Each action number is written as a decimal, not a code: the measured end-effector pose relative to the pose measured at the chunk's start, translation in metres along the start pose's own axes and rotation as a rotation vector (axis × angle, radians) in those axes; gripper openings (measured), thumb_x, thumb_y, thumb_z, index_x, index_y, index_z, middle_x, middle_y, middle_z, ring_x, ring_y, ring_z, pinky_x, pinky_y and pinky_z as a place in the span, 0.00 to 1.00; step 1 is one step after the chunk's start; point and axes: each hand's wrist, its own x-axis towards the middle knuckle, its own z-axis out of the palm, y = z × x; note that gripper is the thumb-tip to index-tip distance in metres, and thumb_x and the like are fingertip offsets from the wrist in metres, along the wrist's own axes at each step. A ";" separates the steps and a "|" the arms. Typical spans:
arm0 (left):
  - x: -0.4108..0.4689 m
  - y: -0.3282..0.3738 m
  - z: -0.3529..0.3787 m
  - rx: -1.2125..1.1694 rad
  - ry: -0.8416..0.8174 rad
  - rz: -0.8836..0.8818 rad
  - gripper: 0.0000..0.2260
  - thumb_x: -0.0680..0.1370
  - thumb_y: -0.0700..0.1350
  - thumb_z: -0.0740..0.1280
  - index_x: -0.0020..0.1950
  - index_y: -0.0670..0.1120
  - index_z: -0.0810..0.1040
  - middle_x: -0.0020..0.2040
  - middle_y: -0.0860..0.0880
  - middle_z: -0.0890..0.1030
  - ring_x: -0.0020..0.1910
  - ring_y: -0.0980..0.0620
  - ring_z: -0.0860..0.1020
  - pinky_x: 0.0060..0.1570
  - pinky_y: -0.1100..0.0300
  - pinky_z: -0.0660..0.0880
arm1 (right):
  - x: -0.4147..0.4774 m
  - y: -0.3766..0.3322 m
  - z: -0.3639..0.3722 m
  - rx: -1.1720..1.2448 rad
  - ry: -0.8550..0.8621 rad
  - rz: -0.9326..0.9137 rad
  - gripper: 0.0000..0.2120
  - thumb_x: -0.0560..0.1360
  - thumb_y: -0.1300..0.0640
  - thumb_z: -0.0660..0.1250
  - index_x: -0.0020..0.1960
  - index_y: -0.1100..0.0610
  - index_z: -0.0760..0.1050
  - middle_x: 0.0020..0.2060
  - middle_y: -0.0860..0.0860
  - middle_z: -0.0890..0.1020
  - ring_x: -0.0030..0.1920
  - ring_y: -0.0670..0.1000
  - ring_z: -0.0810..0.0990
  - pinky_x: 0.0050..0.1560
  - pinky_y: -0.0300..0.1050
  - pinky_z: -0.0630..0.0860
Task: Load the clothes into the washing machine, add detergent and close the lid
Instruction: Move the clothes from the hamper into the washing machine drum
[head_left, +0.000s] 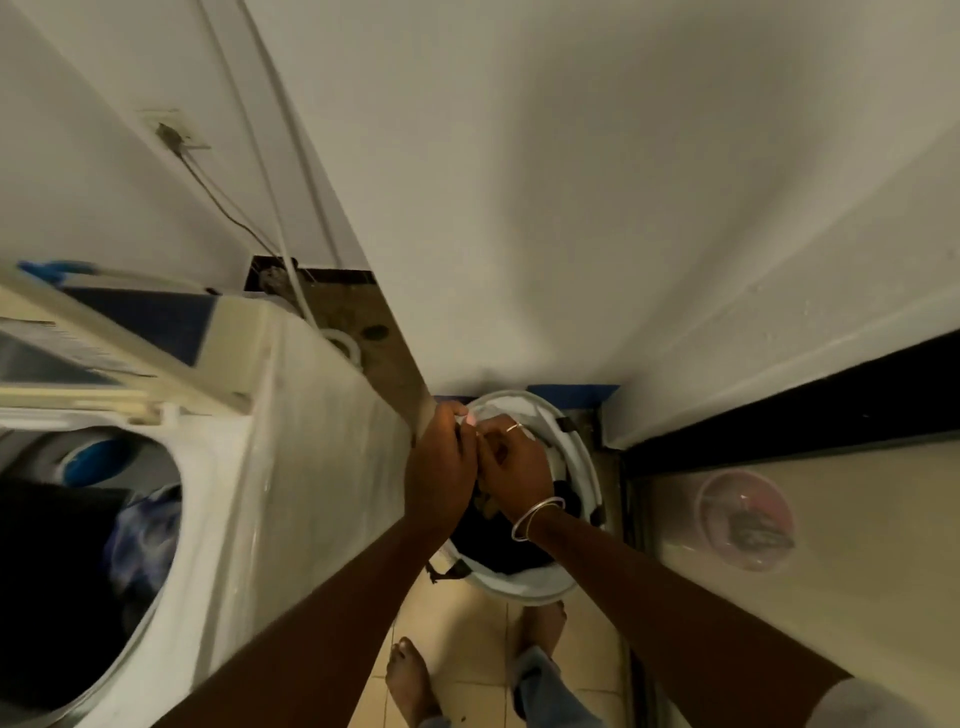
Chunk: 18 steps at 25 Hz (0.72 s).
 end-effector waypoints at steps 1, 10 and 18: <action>0.002 -0.006 0.016 0.007 -0.032 -0.002 0.04 0.84 0.51 0.59 0.50 0.55 0.70 0.38 0.58 0.75 0.36 0.64 0.75 0.35 0.70 0.69 | 0.006 0.018 -0.002 0.004 -0.015 0.018 0.12 0.78 0.40 0.59 0.43 0.45 0.75 0.34 0.45 0.81 0.37 0.42 0.80 0.45 0.48 0.81; -0.009 -0.118 0.137 0.083 -0.282 -0.134 0.06 0.81 0.41 0.63 0.57 0.44 0.75 0.48 0.52 0.75 0.47 0.55 0.75 0.49 0.65 0.69 | 0.031 0.196 0.026 -0.143 -0.228 0.229 0.11 0.79 0.49 0.66 0.56 0.55 0.75 0.45 0.54 0.84 0.49 0.56 0.83 0.49 0.47 0.78; -0.005 -0.196 0.199 0.245 -0.557 -0.231 0.14 0.81 0.40 0.66 0.65 0.36 0.74 0.59 0.37 0.77 0.59 0.39 0.75 0.58 0.52 0.71 | 0.062 0.294 0.080 -0.216 -0.362 0.281 0.20 0.79 0.52 0.66 0.67 0.59 0.72 0.62 0.57 0.78 0.65 0.57 0.76 0.68 0.50 0.71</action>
